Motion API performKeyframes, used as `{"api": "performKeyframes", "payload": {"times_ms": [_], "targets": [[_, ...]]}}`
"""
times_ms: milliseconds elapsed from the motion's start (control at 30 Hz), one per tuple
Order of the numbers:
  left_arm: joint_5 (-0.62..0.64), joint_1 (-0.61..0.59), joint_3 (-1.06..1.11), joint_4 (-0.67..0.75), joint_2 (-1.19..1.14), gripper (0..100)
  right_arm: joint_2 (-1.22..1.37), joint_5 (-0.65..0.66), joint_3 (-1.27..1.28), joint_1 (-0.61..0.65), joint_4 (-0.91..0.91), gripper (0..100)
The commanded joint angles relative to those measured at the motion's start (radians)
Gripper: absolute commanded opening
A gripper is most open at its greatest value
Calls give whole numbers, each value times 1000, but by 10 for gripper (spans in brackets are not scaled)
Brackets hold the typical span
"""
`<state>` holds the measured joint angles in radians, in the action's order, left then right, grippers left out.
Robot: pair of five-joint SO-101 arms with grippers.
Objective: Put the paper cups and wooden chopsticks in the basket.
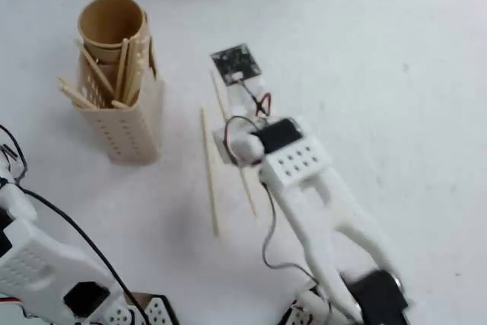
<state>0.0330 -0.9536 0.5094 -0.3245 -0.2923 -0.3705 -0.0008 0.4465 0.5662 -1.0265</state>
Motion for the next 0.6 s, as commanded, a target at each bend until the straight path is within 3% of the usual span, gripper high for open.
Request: {"api": "performKeyframes", "payload": {"times_ms": [0, 233, 567], "targets": [[-180, 13, -51, -78, 153, 154, -213, 61, -9, -10, -22, 18], [-318, 51, 103, -419, 771, 151, -263, 71, 109, -15, -30, 18], [-456, 104, 833, -456, 1776, 151, -371, 77, 43, -54, 10, 17]]}}
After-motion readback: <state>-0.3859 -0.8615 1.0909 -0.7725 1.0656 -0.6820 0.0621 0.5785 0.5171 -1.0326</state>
